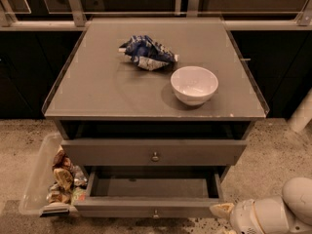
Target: Close middle drawer
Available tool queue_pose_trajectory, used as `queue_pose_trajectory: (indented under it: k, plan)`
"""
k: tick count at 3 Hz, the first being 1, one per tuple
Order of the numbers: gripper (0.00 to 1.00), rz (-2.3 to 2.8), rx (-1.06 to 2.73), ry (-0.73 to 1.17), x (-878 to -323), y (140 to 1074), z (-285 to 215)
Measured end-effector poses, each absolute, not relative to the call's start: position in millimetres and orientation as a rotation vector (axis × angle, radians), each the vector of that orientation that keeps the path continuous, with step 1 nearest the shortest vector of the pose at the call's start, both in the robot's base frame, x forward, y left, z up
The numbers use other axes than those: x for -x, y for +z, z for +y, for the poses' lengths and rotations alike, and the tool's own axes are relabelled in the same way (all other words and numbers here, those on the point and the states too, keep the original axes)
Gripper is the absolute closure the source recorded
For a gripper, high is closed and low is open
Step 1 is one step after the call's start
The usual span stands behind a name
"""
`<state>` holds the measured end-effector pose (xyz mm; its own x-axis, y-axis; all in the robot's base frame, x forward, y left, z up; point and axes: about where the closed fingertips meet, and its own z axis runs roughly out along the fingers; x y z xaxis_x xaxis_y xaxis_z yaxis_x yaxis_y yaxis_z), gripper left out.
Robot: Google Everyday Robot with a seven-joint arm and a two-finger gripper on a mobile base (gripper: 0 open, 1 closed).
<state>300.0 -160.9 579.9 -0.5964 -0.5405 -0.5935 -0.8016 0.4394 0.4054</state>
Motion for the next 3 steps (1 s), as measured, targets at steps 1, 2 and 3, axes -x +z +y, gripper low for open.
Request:
queue_pose_trajectory:
  k: [1,2,3]
  plan:
    - [0.4,2.32,1.14,0.954,-300,580,-161]
    - [0.71,2.302,1.092,1.001,-304,559,-167]
    - [0.94,2.287,1.015,1.072,-323,525,-178]
